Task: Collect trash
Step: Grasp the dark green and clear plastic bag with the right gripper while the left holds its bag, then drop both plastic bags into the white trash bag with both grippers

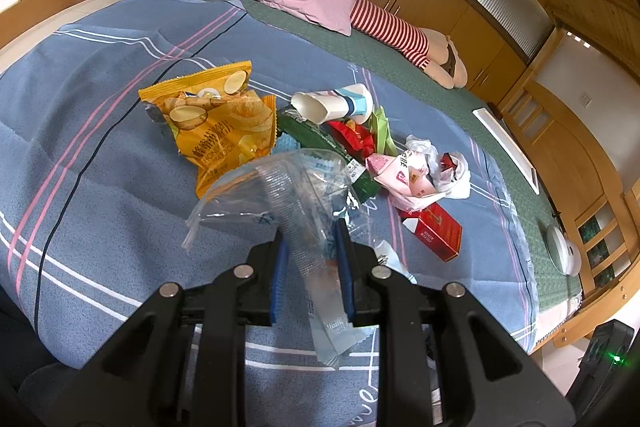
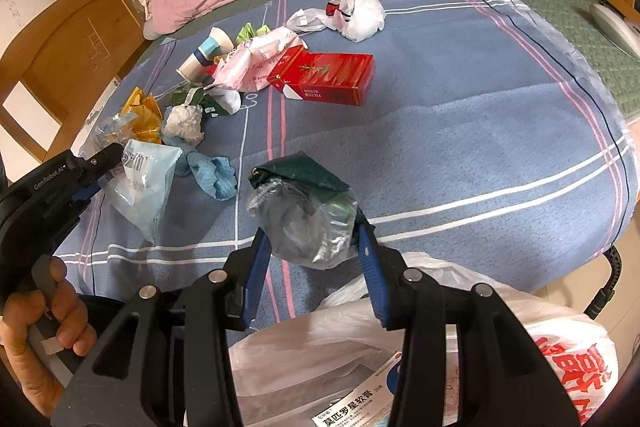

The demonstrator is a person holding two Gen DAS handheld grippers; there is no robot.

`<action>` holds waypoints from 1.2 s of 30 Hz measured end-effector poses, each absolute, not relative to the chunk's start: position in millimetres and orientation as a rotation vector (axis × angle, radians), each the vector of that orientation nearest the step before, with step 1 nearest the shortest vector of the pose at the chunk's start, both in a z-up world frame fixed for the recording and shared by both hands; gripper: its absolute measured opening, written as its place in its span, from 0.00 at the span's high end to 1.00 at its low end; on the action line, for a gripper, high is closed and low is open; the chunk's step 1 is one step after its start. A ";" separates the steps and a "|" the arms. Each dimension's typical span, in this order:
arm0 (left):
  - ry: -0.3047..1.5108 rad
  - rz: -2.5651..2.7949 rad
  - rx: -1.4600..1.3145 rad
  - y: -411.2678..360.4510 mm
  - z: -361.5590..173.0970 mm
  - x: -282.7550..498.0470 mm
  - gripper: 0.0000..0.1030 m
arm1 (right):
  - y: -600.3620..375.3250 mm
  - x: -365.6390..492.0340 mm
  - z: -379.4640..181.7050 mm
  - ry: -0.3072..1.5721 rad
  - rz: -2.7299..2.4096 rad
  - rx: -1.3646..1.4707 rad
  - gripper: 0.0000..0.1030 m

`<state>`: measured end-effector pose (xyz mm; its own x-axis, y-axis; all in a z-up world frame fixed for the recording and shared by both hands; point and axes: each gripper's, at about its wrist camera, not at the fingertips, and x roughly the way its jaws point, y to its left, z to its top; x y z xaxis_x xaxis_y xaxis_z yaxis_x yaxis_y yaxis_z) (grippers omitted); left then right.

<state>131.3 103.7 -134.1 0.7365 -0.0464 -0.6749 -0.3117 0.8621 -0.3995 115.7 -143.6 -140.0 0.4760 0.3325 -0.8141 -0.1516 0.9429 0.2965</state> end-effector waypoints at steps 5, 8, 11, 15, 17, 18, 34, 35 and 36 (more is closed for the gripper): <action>0.735 0.154 -0.523 103.7 -133.6 130.9 0.77 | -143.3 115.6 -141.0 1.037 0.297 0.193 0.57; 0.734 0.154 -0.522 103.7 -133.3 130.8 0.77 | -142.5 115.5 -142.9 1.041 0.297 0.195 0.57; 0.734 0.154 -0.523 103.6 -133.1 130.6 0.77 | -141.9 115.0 -143.6 1.041 0.295 0.196 0.57; 0.734 0.153 -0.524 103.7 -133.6 130.9 0.77 | -142.4 115.4 -143.1 1.038 0.292 0.197 0.57; 0.733 0.152 -0.524 104.1 -133.7 130.9 0.78 | -142.8 115.4 -143.5 1.040 0.291 0.197 0.57; 0.732 0.153 -0.524 104.5 -133.6 130.8 0.78 | -142.7 115.4 -143.5 1.041 0.291 0.197 0.57; 0.729 0.153 -0.527 104.9 -132.8 130.4 0.78 | -142.3 114.3 -146.6 1.040 0.287 0.196 0.57; 0.729 0.154 -0.528 105.1 -132.8 130.3 0.78 | -142.4 114.3 -146.7 1.039 0.287 0.197 0.57; 0.728 0.152 -0.529 105.3 -132.9 130.3 0.78 | -142.4 114.3 -146.7 1.039 0.287 0.198 0.57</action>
<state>130.3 105.3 -132.9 0.7419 -0.0474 -0.6688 -0.3117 0.8588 -0.4066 114.3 -142.4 -146.7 0.4751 0.3262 -0.8172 -0.1400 0.9450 0.2957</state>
